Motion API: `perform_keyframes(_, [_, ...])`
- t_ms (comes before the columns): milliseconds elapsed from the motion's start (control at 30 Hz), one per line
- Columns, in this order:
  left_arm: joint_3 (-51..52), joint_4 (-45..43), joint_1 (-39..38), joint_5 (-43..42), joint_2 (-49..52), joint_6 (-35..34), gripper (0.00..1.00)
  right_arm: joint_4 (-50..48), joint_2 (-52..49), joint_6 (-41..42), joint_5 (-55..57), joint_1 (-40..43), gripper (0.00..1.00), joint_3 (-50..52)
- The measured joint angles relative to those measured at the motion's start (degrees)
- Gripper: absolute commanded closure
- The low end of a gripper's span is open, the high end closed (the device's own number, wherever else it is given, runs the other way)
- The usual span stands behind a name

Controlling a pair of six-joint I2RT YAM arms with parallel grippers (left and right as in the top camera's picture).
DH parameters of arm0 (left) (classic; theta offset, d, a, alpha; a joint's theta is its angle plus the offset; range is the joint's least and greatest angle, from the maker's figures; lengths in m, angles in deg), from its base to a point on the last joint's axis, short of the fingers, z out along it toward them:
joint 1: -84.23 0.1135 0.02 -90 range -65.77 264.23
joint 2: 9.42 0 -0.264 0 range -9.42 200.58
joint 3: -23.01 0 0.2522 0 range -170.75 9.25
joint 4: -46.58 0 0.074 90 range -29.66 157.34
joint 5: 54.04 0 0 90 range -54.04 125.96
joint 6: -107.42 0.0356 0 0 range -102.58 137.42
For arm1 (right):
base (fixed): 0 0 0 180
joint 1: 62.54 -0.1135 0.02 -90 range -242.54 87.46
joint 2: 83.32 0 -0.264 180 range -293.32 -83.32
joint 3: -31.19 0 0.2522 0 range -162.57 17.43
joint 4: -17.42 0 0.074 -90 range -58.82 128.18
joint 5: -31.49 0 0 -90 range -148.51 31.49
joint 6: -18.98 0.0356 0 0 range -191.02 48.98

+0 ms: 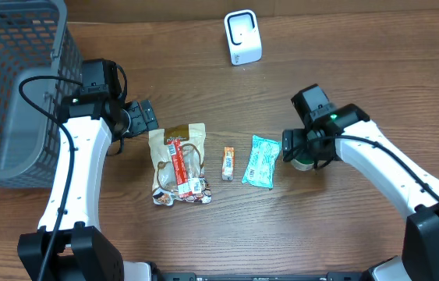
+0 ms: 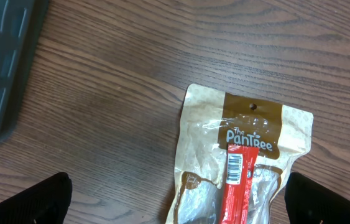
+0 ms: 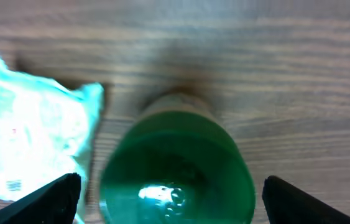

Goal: Scan the item barcode

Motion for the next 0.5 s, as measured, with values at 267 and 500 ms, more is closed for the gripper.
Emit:
perform_keyframes(267, [0.0, 0.0, 0.0, 0.0, 0.0, 0.0, 0.0, 1.07, -3.65, -0.94, -0.48, 0.17, 0.09, -0.83])
perform_keyframes(500, [0.0, 0.0, 0.0, 0.0, 0.0, 0.0, 0.0, 0.37, -9.6, -1.92, -0.2, 0.2, 0.16, -0.83])
